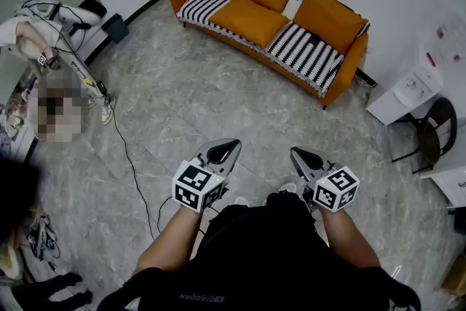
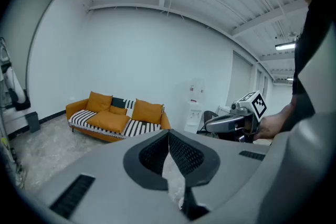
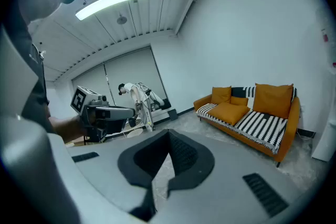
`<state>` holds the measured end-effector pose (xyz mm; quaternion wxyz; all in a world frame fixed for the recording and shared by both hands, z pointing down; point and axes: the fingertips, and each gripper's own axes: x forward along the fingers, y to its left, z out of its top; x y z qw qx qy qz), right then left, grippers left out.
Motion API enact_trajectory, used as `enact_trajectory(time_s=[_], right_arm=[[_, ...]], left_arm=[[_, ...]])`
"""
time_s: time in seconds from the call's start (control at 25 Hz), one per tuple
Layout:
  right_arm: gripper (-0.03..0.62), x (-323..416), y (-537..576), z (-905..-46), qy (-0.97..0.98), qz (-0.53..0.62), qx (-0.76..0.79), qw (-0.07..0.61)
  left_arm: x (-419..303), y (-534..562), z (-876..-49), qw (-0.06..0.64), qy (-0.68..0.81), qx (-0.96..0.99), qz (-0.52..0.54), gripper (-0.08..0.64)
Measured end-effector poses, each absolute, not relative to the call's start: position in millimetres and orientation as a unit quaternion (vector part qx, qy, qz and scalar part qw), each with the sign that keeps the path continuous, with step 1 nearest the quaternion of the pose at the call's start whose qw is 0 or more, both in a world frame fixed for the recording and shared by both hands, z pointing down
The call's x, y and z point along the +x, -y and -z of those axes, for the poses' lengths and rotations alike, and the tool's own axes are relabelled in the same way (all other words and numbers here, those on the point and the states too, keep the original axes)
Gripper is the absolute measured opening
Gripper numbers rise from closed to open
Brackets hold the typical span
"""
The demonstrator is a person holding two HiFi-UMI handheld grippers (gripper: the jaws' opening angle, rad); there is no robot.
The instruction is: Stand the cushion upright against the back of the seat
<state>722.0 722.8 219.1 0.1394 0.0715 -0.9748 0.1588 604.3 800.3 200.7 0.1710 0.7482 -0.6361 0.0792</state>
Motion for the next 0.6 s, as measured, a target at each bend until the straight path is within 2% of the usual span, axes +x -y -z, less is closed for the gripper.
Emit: enact_trajectory(time_s=[0.6], right_arm=[[0.035,720.6,-733.5,-213.1,0.976,-0.164,0.058,0.132]], left_arm=[[603.4,-810.0,-198.0,0.168,0.642,0.745,-0.074,0.017]])
